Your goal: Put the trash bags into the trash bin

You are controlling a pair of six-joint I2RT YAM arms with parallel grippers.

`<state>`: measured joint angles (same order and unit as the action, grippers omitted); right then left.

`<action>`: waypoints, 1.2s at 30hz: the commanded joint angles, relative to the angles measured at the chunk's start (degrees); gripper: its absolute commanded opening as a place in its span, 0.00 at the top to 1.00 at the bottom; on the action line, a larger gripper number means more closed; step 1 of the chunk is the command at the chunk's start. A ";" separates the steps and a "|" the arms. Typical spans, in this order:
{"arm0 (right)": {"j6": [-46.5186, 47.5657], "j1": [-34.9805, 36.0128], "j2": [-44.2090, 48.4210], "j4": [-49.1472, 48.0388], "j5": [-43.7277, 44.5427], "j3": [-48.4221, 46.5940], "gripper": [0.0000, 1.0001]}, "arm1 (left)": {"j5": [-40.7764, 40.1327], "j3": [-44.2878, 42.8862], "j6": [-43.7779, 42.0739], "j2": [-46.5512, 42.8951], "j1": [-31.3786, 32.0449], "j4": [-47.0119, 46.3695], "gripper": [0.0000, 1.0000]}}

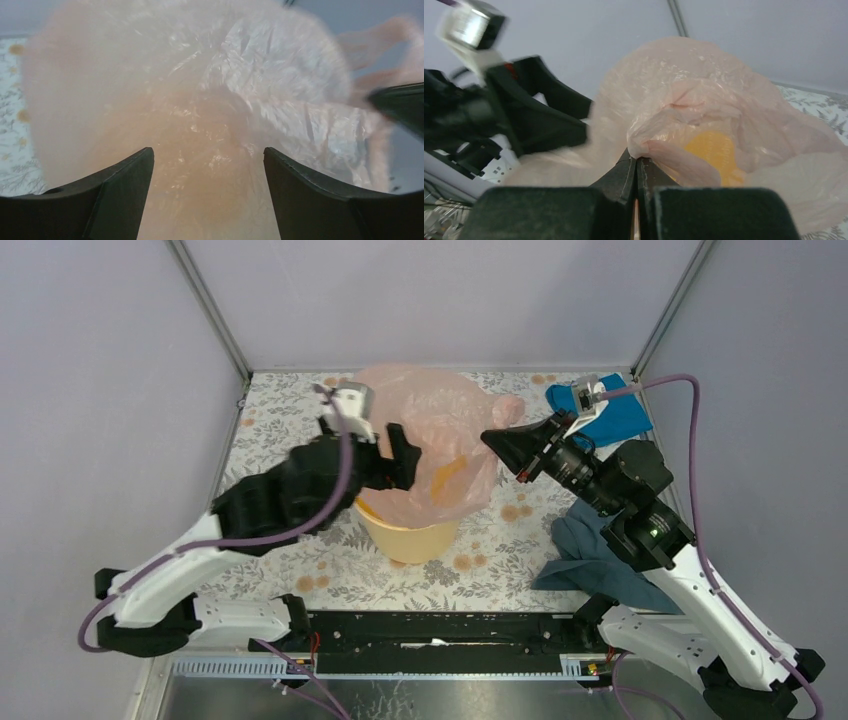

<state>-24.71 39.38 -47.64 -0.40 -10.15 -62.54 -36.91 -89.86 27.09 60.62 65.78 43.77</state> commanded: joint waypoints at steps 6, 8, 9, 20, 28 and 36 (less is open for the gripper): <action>-0.50 0.18 -4.71 -9.21 -7.92 -7.34 1.00 | 3.21 17.15 12.84 0.69 -0.47 -2.15 0.23; -1.52 0.18 -5.91 -11.82 -10.23 -7.22 1.00 | 5.02 20.58 15.59 0.55 -0.56 -3.18 0.24; -2.32 0.18 -6.54 -13.44 -11.70 -6.79 1.00 | 5.29 21.45 16.71 0.79 -0.56 -3.21 0.24; 1.01 0.18 -10.26 -10.21 -14.88 -4.16 1.00 | 4.86 11.74 6.66 -1.70 -0.89 3.70 0.15; 0.62 0.19 -8.76 -7.71 -17.04 -3.46 1.00 | -4.19 0.85 2.17 -3.14 -3.22 12.17 0.01; -0.94 0.22 -8.52 -7.64 -19.20 -4.49 1.00 | 28.17 -12.62 -5.89 14.98 -38.07 3.35 0.01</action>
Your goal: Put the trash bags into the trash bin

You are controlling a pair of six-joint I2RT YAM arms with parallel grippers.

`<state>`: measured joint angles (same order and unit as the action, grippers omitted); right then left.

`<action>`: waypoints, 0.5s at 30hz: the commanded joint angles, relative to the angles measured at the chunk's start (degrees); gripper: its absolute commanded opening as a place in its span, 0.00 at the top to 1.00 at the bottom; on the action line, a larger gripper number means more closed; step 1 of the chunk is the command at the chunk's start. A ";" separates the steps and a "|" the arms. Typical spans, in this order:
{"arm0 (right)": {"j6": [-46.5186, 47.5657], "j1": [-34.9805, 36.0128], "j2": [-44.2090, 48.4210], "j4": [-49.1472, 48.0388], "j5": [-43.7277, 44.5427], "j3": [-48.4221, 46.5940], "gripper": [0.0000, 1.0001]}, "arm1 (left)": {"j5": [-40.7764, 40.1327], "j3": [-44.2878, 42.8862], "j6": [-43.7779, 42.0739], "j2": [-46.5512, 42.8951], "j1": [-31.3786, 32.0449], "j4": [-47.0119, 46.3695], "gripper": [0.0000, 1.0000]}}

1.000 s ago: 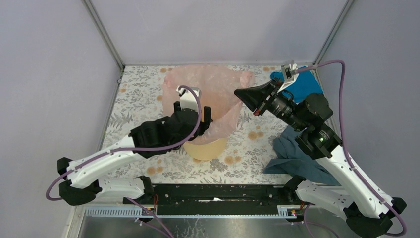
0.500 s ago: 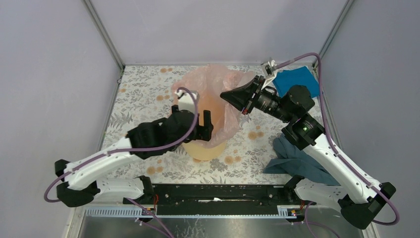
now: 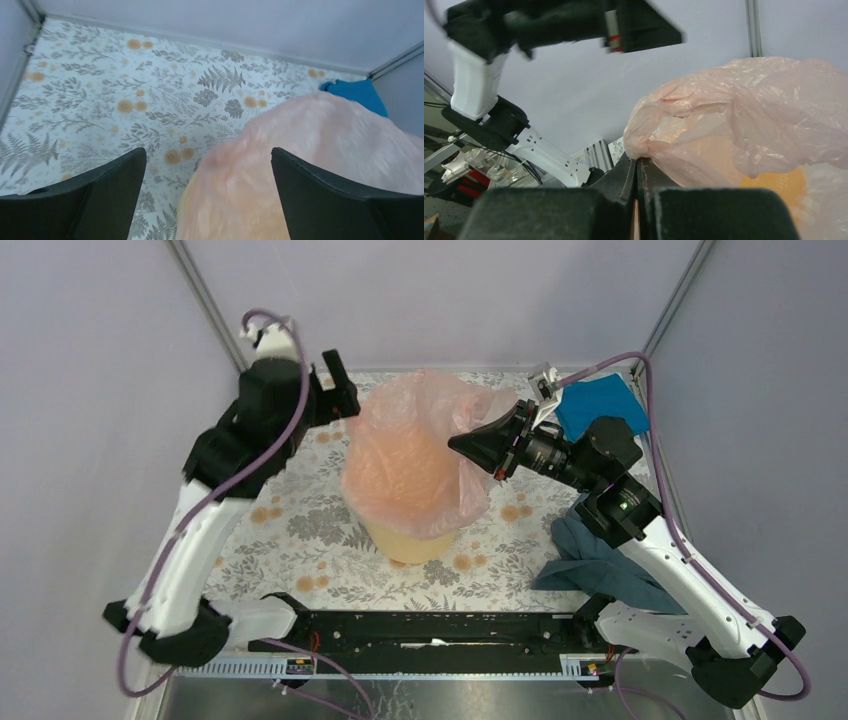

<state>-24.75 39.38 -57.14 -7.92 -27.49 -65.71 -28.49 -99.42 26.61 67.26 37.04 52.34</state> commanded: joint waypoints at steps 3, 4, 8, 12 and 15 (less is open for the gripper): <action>-1.47 0.18 1.41 -0.24 -2.00 -1.35 1.00 | 34.21 -3.22 -5.43 12.01 -13.45 -14.21 0.01; -1.66 0.19 1.54 -0.32 -2.08 -1.35 1.00 | 38.92 -3.31 -4.59 13.32 -14.95 -16.73 0.01; -2.02 0.18 1.53 -0.70 -2.15 -1.17 1.00 | 52.16 -1.86 -0.40 17.53 -18.26 -22.96 0.04; -2.10 0.18 1.20 -1.14 -2.36 -1.11 1.00 | 57.38 7.49 0.02 12.97 -18.32 -27.26 0.36; -2.00 0.18 0.39 -1.75 -2.69 -0.62 1.00 | 58.56 17.43 -0.26 5.09 -18.32 -29.31 0.55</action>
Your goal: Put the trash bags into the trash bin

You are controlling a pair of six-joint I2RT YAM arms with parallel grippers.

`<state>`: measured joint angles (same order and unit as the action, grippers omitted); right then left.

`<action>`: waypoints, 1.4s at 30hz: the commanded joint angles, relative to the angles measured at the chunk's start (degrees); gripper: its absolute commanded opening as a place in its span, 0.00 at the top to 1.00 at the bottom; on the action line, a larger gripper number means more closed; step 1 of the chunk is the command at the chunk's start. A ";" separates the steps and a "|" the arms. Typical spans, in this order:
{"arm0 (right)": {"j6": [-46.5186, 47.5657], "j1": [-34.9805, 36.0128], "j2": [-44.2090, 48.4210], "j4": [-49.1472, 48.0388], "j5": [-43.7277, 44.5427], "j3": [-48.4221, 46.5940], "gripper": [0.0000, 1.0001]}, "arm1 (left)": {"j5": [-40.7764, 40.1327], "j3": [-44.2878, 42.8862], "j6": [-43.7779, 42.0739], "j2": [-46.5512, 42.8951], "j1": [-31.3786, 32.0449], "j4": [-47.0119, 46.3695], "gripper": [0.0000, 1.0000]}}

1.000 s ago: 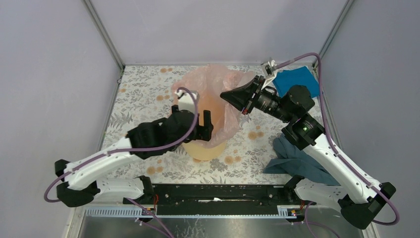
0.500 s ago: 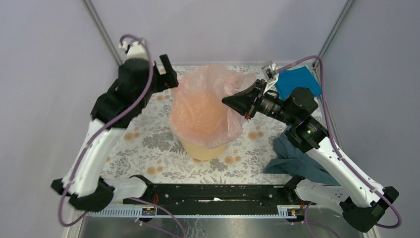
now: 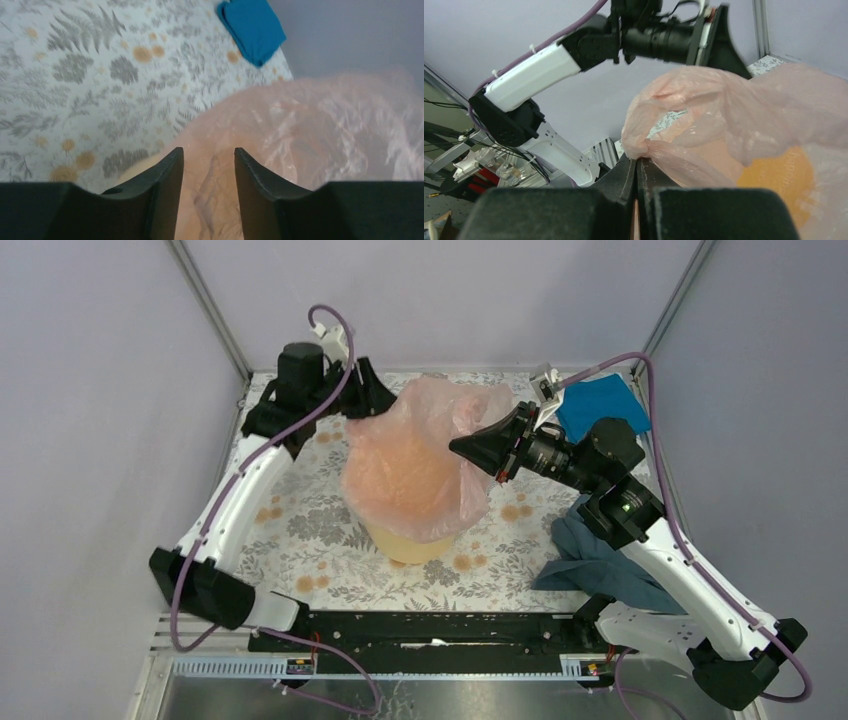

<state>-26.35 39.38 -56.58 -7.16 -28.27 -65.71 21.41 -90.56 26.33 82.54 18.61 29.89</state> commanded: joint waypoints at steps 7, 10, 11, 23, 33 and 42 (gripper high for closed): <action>-1.47 0.18 -3.33 -5.98 -3.19 0.74 1.00 | 2.90 26.73 0.17 -25.46 7.40 -9.60 0.68; -2.75 0.18 -4.79 -7.71 -3.41 1.34 1.00 | -4.88 28.89 0.59 -25.63 12.69 -8.47 0.68; -3.21 0.18 -5.37 -8.22 -3.53 1.44 1.00 | -7.84 28.90 0.65 -24.73 14.46 -7.69 0.69; -3.07 0.18 -8.33 -5.07 6.68 0.42 1.00 | -24.26 30.95 4.91 -16.39 18.89 -1.08 0.73; -2.45 0.18 -9.24 -1.74 6.85 -0.81 1.00 | -17.99 19.68 1.67 -23.28 18.87 6.08 0.28; -2.36 0.18 -9.41 -1.33 7.06 -0.84 1.00 | -12.11 14.75 -4.34 -30.13 18.78 11.74 0.01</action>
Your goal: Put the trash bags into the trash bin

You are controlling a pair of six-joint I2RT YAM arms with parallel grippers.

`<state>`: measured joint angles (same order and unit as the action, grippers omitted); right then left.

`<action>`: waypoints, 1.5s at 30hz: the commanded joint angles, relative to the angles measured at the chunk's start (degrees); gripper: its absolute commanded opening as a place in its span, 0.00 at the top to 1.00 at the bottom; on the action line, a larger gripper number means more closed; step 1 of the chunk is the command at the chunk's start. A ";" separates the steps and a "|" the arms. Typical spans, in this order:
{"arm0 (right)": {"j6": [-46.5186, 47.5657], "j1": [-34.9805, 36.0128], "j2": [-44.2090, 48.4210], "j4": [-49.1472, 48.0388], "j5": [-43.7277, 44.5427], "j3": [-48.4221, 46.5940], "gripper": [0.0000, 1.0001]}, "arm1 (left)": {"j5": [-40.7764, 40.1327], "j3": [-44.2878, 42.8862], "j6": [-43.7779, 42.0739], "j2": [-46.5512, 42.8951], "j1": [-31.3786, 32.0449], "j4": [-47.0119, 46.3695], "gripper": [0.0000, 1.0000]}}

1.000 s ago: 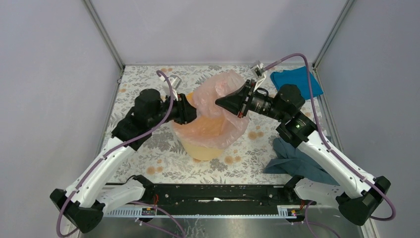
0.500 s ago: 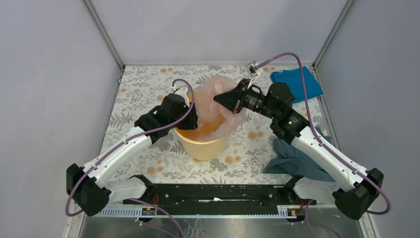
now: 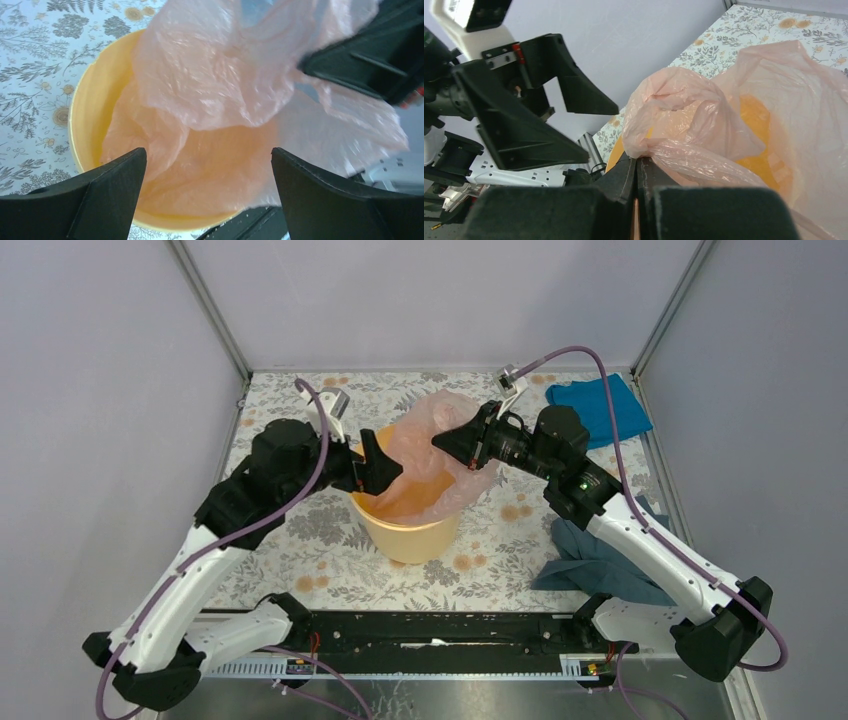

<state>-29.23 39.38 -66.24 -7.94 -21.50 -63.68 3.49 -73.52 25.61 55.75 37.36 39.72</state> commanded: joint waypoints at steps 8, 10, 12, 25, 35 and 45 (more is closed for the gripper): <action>-2.46 0.18 -2.05 -4.17 -1.23 -3.52 1.00 | 27.52 5.06 0.22 -5.19 0.16 -12.43 0.01; -3.55 0.18 -2.42 -5.56 -1.61 -3.32 1.00 | 28.97 8.26 2.74 -4.36 0.47 -17.29 0.01; -4.79 0.18 -2.69 -7.05 -1.93 -2.99 1.00 | 29.31 10.62 3.63 -3.09 1.13 -21.28 0.01; -21.10 1.74 -12.82 -24.40 -7.93 -0.86 1.00 | -0.19 14.18 8.11 2.35 3.56 -14.39 0.27; -13.94 2.49 -11.75 -20.31 -11.00 -0.17 1.00 | 7.53 13.42 1.47 -10.10 3.54 -8.80 0.01; 0.79 1.58 -5.59 -14.89 -31.91 0.52 1.00 | -4.61 -0.54 0.83 -5.76 2.00 -1.69 0.01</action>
<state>-36.16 41.19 -74.87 -24.36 -41.52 -62.70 6.59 -67.94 26.33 46.57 40.88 36.53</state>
